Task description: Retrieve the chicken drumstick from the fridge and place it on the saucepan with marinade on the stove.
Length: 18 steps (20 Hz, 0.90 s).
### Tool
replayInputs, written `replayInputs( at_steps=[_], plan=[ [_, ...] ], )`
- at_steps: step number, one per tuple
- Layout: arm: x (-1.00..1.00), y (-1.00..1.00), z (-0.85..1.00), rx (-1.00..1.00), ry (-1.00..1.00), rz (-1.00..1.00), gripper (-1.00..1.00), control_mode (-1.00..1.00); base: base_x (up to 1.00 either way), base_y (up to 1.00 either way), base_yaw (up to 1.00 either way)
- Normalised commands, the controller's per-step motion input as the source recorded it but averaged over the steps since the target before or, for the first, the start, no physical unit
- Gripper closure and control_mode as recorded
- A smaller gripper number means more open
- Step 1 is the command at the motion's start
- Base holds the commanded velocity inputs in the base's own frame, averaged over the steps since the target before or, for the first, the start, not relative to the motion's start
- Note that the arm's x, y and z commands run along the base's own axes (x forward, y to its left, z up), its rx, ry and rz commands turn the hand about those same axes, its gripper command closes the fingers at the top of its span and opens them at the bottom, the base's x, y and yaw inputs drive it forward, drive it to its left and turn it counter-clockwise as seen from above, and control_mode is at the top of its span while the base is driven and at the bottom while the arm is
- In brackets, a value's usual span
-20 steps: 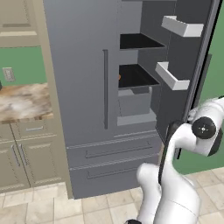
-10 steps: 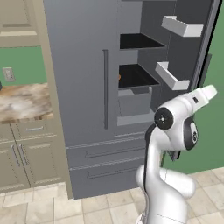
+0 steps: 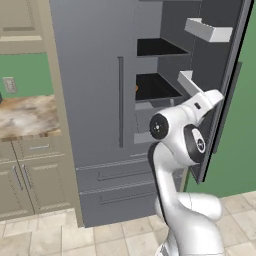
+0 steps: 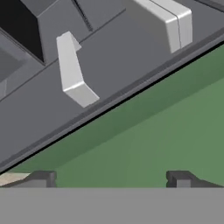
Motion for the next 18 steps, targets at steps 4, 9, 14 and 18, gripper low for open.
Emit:
replayInputs(
  at_steps=[4, 9, 14, 18],
  plan=[
    [0.46, 0.0, -0.02, 0.0, 0.03, -0.12, -1.0, -1.0, 0.0, 0.0, 0.0],
    [0.71, 0.0, -0.16, 0.0, 0.04, -0.09, -1.0, -1.0, 0.0, 0.0, 0.0],
    [0.78, 0.0, -0.24, 0.0, 0.04, -0.05, -1.0, -1.0, 0.0, 0.0, 0.0],
    [0.37, -0.13, 0.0, 0.0, 0.16, -0.06, -1.0, -1.0, 0.0, 0.0, 0.0]
  ],
)
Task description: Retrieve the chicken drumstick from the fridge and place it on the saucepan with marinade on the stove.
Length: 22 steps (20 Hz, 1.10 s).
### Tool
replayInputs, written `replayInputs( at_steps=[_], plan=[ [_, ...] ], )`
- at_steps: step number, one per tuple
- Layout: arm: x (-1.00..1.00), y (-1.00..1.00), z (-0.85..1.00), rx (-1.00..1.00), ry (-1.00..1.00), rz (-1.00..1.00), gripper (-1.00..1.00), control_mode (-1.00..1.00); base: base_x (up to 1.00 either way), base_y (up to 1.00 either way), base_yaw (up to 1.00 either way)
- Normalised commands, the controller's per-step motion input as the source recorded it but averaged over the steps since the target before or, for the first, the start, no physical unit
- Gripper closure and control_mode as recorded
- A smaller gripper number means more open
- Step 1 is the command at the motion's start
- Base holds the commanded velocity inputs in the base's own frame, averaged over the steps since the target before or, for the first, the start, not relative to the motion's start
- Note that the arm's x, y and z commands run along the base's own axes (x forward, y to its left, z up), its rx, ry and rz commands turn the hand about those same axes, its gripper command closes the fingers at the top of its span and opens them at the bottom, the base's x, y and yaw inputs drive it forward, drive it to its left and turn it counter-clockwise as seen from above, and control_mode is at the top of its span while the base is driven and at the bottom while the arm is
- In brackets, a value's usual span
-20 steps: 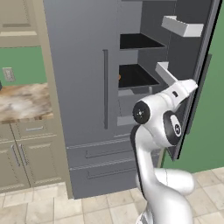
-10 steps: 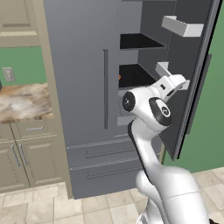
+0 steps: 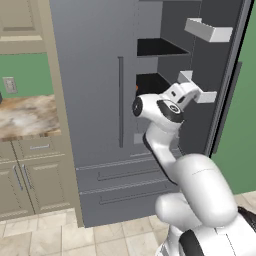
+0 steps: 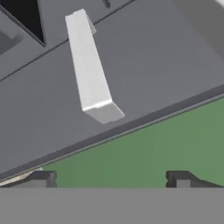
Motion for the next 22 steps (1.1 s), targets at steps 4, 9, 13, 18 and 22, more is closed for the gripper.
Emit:
replayInputs(
  at_steps=[4, 9, 13, 18, 22],
  plan=[
    [0.22, -0.31, 0.0, 0.0, 0.27, -0.04, -1.0, -1.0, 0.0, 0.0, 0.0],
    [0.56, -0.17, -0.15, -0.01, 0.2, 0.0, -1.0, -1.0, 0.0, 0.0, 0.0],
    [0.57, -0.19, -0.31, -0.03, 0.09, 0.0, -1.0, -1.0, 0.0, 0.0, 0.0],
    [0.58, -0.16, -0.29, -0.04, 0.1, 0.0, -1.0, -1.0, 0.0, 0.0, 0.0],
    [0.41, -0.24, -0.15, -0.03, 0.09, 0.0, -1.0, -1.0, 0.0, 0.0, 0.0]
  ],
)
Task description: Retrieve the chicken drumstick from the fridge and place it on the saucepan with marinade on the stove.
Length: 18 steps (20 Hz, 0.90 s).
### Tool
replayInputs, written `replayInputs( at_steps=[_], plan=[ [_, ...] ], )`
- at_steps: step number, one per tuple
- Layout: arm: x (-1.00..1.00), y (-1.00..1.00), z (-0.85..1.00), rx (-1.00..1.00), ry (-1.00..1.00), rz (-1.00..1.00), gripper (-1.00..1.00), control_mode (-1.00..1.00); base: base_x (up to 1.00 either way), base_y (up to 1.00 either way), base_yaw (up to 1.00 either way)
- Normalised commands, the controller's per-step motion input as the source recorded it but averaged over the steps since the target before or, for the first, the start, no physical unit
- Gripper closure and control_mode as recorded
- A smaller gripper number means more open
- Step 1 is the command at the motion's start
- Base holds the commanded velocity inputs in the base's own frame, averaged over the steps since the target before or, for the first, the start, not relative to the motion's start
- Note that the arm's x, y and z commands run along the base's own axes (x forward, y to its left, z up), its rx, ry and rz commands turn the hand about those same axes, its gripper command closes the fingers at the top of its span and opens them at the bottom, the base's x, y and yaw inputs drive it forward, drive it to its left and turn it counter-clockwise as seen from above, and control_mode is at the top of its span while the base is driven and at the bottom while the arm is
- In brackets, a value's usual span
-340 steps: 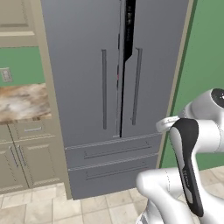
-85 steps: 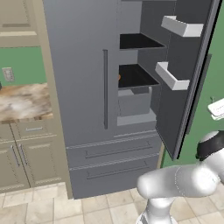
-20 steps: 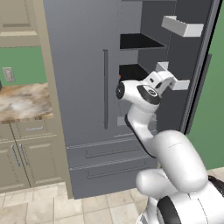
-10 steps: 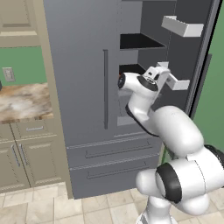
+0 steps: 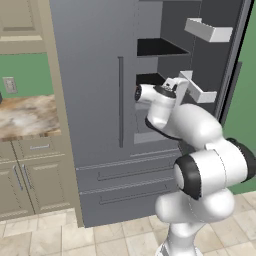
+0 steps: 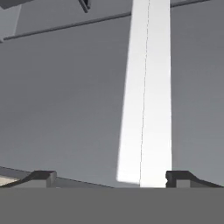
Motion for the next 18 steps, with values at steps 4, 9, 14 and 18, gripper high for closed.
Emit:
replayInputs(
  at_steps=[4, 9, 14, 18],
  plan=[
    [0.35, -0.27, -0.01, -0.01, 0.06, 0.0, -1.0, -1.0, 0.0, 0.0, 0.0],
    [0.39, -0.27, -0.05, 0.0, 0.06, 0.0, -1.0, -1.0, 0.0, 0.0, 0.0],
    [0.22, -0.29, -0.06, 0.0, 0.07, 0.0, -1.0, -1.0, 0.0, 0.0, 0.0],
    [0.0, -0.44, 0.0, 0.0, 0.03, 0.0, -1.0, -1.0, 0.0, 0.0, 0.0]
  ],
)
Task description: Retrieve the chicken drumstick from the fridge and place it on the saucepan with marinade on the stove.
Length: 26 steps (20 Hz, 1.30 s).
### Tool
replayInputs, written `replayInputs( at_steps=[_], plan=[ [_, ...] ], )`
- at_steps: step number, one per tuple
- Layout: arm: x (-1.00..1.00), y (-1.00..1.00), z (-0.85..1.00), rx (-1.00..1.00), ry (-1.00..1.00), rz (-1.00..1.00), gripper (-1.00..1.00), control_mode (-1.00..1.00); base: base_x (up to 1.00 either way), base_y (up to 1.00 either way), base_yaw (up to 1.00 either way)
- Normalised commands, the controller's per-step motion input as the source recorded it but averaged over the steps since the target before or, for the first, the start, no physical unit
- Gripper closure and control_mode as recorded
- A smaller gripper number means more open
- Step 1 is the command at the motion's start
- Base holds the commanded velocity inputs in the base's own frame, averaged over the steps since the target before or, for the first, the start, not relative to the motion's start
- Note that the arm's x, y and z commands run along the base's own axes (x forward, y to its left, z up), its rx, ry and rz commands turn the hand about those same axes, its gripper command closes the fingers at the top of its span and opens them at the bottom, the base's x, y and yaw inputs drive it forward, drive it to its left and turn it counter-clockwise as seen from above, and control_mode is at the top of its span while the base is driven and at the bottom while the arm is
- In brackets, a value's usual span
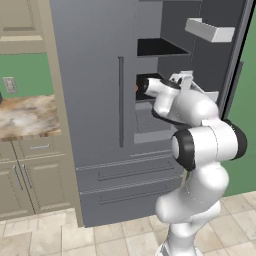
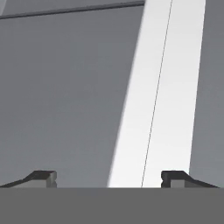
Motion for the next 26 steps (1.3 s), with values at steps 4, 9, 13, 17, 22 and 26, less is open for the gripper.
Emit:
replayInputs(
  at_steps=[4, 9, 13, 17, 22, 26],
  plan=[
    [0.05, -0.5, -0.09, -0.01, 0.11, -0.01, -1.0, -1.0, 0.0, 0.0, 0.0],
    [0.06, -0.71, -0.21, -0.02, 0.16, -0.02, -1.0, -1.0, 0.0, 0.0, 0.0],
    [0.02, -0.99, -0.35, -0.01, 0.16, 0.0, -1.0, -1.0, 0.0, 0.0, 0.0],
    [-0.05, -0.47, -0.15, 0.0, 0.05, 0.0, -1.0, -1.0, 0.0, 0.0, 0.0],
    [-0.43, 0.32, 0.0, 0.0, -0.2, 0.0, -1.0, -1.0, 0.0, 0.0, 0.0],
    [-0.56, 0.97, 0.01, 0.1, -0.51, -0.06, -1.0, -1.0, 0.0, 0.0, 0.0]
  ],
)
